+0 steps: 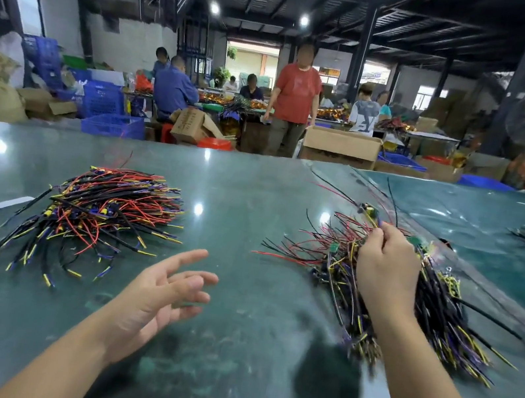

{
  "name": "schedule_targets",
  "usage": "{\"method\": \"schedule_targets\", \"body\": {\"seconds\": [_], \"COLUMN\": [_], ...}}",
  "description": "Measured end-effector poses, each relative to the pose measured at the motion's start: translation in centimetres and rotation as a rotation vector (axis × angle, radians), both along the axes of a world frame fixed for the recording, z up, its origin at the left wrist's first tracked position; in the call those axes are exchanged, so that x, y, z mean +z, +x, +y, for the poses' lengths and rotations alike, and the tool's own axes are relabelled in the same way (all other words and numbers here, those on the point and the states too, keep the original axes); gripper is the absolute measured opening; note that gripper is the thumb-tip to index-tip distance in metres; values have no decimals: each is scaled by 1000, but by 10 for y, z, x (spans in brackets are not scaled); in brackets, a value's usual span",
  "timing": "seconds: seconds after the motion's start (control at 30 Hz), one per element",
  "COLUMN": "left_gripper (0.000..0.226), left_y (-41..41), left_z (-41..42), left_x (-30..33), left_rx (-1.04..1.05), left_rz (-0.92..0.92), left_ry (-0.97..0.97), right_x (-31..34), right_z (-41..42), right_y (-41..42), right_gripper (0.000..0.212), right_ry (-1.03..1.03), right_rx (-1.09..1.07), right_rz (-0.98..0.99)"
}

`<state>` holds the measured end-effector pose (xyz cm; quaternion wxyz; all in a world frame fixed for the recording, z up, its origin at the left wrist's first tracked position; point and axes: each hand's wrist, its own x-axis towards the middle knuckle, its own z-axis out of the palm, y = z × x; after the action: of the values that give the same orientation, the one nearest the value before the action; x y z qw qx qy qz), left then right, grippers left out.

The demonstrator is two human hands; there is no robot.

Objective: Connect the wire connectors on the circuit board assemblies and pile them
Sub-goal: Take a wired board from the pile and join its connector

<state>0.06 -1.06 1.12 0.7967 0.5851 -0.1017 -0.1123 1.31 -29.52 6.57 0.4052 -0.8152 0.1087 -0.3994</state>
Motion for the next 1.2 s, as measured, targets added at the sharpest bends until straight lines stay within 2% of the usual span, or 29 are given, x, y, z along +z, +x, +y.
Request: {"method": "schedule_targets", "body": {"seconds": [0.13,0.2,0.27,0.3,0.4,0.5,0.93,1.03,1.13,1.2], "left_gripper": [57,57,57,58,70,61,53,51,47,38], "left_y": [0,1,0,0,-1,2,4,3,3,7], "left_z": [1,1,1,0,1,4,5,4,2,1], "left_x": [3,3,4,4,3,-1,-1,2,2,-3], "left_rx": [18,20,17,12,2,9,21,18,56,221], "left_rz": [14,16,13,9,3,-3,9,18,-16,-149], "left_ry": [-3,-2,10,22,55,25,-21,1,35,193], "right_x": [-6,-12,-16,-19,-37,-60,-69,-65,-46,-28], "right_z": [-19,-17,-7,0,12,4,-60,-72,-55,-25], "right_y": [10,12,20,25,44,55,64,59,56,56], "right_gripper": [27,28,29,32,48,54,50,51,59,63], "right_ry": [-363,-578,-739,-833,-1038,-1162,-1136,-1110,-1001,-844], "right_rx": [-264,-358,-307,-261,-135,-139,-111,-109,-15,115], "right_rz": [377,351,226,234,460,624,719,794,906,880]}}
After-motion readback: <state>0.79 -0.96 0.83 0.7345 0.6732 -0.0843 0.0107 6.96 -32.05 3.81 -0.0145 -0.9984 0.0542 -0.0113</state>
